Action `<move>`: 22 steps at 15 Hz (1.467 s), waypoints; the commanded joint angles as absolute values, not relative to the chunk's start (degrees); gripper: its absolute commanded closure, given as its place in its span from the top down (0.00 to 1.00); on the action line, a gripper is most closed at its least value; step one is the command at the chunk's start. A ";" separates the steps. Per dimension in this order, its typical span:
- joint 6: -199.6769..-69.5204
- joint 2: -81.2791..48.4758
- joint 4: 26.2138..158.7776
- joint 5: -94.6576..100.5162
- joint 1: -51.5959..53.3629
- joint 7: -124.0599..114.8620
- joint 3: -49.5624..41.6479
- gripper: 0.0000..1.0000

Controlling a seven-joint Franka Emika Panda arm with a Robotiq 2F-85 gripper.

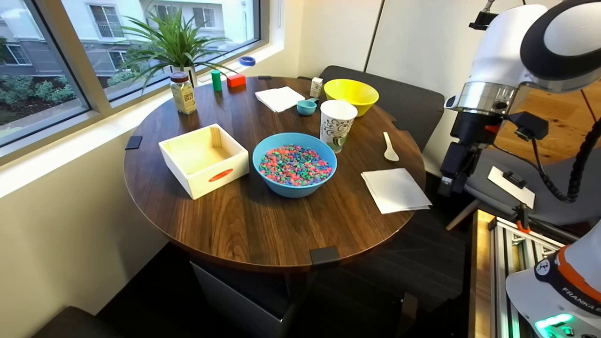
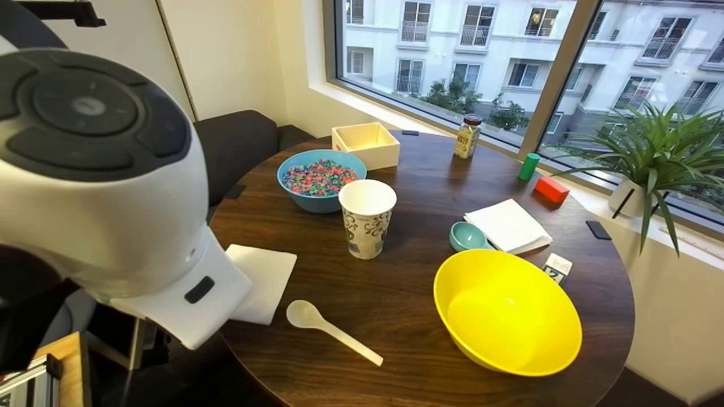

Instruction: Put the paper towels and the spoon on the cup

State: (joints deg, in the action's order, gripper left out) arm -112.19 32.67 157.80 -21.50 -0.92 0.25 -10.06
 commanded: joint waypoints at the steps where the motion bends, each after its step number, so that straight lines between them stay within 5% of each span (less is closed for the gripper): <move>1: -113.80 28.54 157.70 -24.42 -0.97 5.10 -10.17 1.00; 16: -122.38 20.78 157.59 -37.72 0.02 22.38 -11.17 1.00; 19: -122.29 20.11 157.62 -38.99 -0.30 23.68 -11.03 0.84; 22: -122.11 19.79 157.75 -39.39 -0.55 24.18 -11.08 0.56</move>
